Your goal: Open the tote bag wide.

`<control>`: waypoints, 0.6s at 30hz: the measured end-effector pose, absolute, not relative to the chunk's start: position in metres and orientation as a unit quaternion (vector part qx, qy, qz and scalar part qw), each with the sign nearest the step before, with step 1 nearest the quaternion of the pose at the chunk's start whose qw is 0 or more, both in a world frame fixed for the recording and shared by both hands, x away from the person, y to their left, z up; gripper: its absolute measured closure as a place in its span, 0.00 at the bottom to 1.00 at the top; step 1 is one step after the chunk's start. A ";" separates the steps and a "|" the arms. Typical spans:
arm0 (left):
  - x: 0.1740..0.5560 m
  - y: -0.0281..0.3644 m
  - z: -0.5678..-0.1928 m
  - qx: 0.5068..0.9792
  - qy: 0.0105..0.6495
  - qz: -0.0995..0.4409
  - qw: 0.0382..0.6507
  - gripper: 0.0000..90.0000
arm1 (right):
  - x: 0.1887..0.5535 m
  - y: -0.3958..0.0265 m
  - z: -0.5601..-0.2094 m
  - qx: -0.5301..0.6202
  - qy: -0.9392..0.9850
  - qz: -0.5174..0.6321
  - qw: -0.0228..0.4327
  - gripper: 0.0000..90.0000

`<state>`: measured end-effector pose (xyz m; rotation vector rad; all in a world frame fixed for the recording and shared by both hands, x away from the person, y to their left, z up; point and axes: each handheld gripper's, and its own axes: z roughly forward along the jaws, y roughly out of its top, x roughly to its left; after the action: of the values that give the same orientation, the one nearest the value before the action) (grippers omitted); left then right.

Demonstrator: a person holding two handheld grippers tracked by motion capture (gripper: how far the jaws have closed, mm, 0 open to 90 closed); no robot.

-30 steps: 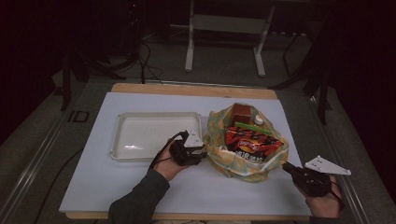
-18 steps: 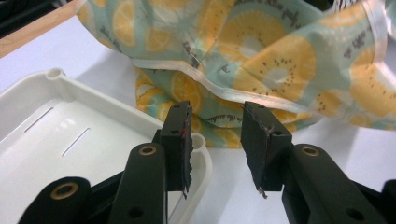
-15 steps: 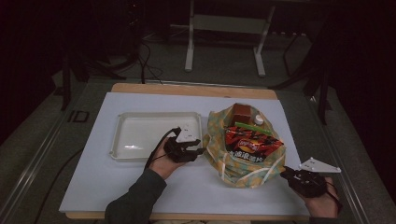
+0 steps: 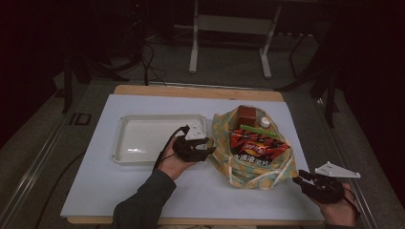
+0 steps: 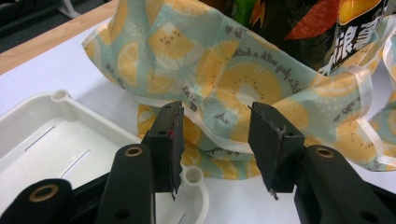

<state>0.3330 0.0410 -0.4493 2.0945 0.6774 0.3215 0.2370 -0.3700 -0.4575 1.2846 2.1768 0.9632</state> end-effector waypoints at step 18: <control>0.334 0.035 -0.447 0.847 0.268 0.132 0.439 0.60 | 0.216 -0.378 -0.450 0.449 0.787 0.360 0.221 0.62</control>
<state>0.3339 0.0351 -0.4467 2.1045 0.6654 0.3291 0.2164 -0.3779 -0.4499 1.2421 2.1754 0.9950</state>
